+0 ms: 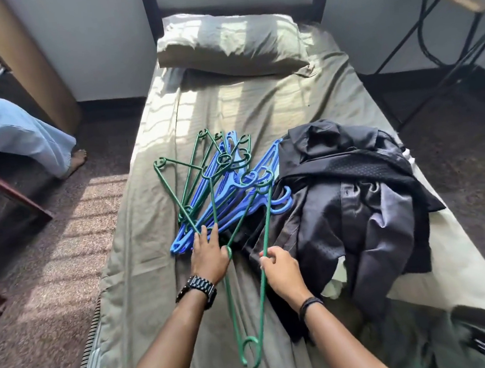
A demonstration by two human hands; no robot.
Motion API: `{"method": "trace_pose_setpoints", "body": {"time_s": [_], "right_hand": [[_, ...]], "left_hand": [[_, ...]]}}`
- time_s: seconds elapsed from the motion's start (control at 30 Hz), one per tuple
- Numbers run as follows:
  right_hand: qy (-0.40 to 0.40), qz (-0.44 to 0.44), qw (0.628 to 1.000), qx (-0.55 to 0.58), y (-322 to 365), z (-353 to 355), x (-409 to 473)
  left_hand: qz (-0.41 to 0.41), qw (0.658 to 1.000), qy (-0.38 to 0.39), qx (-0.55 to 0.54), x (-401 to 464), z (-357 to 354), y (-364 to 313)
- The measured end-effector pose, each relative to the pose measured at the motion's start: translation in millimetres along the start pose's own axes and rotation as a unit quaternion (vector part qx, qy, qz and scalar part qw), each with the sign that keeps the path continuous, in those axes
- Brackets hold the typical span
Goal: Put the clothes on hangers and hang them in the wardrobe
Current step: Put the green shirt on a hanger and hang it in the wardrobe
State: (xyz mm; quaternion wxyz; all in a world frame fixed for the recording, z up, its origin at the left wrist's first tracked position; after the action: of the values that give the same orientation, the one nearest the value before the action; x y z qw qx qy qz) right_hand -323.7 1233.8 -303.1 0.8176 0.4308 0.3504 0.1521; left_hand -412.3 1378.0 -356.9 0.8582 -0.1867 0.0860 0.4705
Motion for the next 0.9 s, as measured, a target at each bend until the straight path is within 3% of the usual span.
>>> {"method": "trace_pose_setpoints", "body": {"time_s": [0.13,0.3,0.4,0.47,0.53,0.63,0.67,0.73,0.8,0.9], "right_hand": [[-0.08,-0.011,0.976,0.203,2.8,30.1,-13.4],[-0.169,0.056,0.964,0.197,-7.1,65.8,-33.3],[-0.196,0.075,0.954,0.212,-12.0,85.8,-55.1],[-0.203,0.085,0.943,0.249,-1.8,101.4,-77.4],[-0.213,0.083,0.924,0.308,2.9,116.8,-97.4],[-0.235,0.079,0.886,0.391,-1.8,137.7,-123.6],[-0.247,0.077,0.873,0.414,-8.0,144.9,-131.5],[-0.262,0.069,0.853,0.446,-21.3,155.9,-147.3],[-0.279,0.062,0.844,0.455,-39.5,169.1,-163.3],[-0.268,0.006,0.863,0.429,-74.8,190.6,-181.2]], "left_hand": [[-0.004,0.998,0.044,0.047,-4.0,9.1,9.3],[0.008,0.993,0.084,0.079,-22.2,19.1,-4.2],[-0.019,0.998,0.061,0.006,-42.3,23.0,-36.0],[-0.041,0.991,0.056,-0.113,-60.7,24.6,-66.0],[-0.019,0.954,0.092,-0.285,-87.0,26.2,-99.1],[0.074,0.818,0.175,-0.544,-132.6,23.0,-142.9],[0.096,0.777,0.198,-0.59,-146.7,19.5,-154.8],[0.105,0.748,0.255,-0.603,-176.1,10.2,-173.5],[0.089,0.765,0.283,-0.571,-203.4,-1.2,-189.4],[0.024,0.854,0.177,-0.489,-222.5,-16.7,-205.0]]}}
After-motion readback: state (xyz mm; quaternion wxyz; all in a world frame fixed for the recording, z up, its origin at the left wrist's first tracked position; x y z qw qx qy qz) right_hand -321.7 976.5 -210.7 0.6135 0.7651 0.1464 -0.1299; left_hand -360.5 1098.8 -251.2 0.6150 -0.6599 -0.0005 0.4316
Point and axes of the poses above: each hand's wrist, its own x-axis towards the middle knuckle, its own z-axis out of the back of the hand, y = z × x, the point moved 3 cm from there along x, towards the middle knuckle, and after that the axes turned 12 degrees about x, right-handed, at the moved point
